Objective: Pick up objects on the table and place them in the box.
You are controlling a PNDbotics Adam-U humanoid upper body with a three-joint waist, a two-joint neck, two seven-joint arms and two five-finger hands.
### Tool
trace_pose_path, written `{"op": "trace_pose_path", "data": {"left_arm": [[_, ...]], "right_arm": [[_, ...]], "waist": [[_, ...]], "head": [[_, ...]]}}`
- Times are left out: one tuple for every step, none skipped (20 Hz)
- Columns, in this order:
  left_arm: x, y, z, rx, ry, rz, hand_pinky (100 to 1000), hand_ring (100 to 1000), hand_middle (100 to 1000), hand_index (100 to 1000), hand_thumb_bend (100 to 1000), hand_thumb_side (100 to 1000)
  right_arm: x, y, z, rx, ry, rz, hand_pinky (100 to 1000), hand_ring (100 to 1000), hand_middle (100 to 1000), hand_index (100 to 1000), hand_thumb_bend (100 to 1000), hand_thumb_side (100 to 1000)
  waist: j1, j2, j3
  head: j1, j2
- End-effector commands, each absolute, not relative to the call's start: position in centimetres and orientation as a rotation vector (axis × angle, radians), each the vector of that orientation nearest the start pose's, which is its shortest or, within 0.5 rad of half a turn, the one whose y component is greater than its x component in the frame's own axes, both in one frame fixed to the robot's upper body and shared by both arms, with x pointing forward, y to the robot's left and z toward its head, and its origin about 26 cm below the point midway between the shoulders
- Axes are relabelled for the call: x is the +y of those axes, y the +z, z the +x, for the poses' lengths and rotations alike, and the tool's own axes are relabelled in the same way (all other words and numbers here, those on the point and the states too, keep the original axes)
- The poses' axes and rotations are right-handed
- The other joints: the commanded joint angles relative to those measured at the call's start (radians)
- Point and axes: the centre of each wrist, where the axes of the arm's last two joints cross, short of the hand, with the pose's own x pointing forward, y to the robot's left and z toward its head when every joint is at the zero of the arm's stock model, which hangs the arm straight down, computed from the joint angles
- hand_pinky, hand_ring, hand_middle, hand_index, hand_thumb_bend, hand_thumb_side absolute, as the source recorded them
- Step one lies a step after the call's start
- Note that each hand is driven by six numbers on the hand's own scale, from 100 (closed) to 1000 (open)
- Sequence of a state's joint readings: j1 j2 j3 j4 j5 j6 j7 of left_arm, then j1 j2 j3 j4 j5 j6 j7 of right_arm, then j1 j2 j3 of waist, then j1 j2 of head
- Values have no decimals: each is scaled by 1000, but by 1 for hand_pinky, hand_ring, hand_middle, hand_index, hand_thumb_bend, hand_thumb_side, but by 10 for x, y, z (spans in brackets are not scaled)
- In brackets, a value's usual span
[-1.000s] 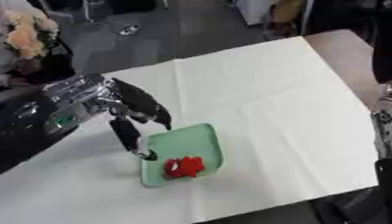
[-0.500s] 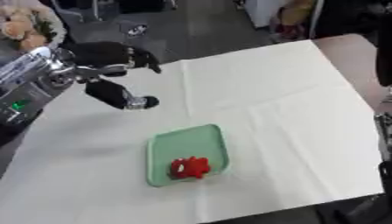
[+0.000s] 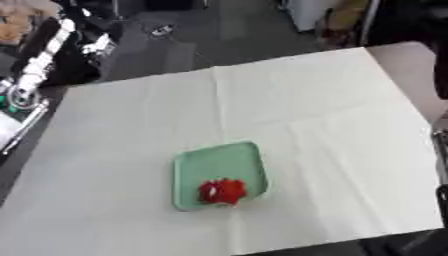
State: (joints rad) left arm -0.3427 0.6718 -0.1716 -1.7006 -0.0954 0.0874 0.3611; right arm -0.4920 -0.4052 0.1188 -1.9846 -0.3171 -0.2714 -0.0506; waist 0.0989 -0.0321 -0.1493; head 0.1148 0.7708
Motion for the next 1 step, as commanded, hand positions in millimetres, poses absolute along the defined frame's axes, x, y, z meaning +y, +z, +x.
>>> {"op": "trace_pose_path", "data": {"left_arm": [[308, 170, 325, -2154, -100, 680, 396, 508, 684, 814, 309, 809]], "right_arm": [[-226, 262, 309, 3499, -495, -427, 426, 638, 614, 648, 100, 833]], "waist": [[-6, -4, 6]], "head": [[-13, -1]]}}
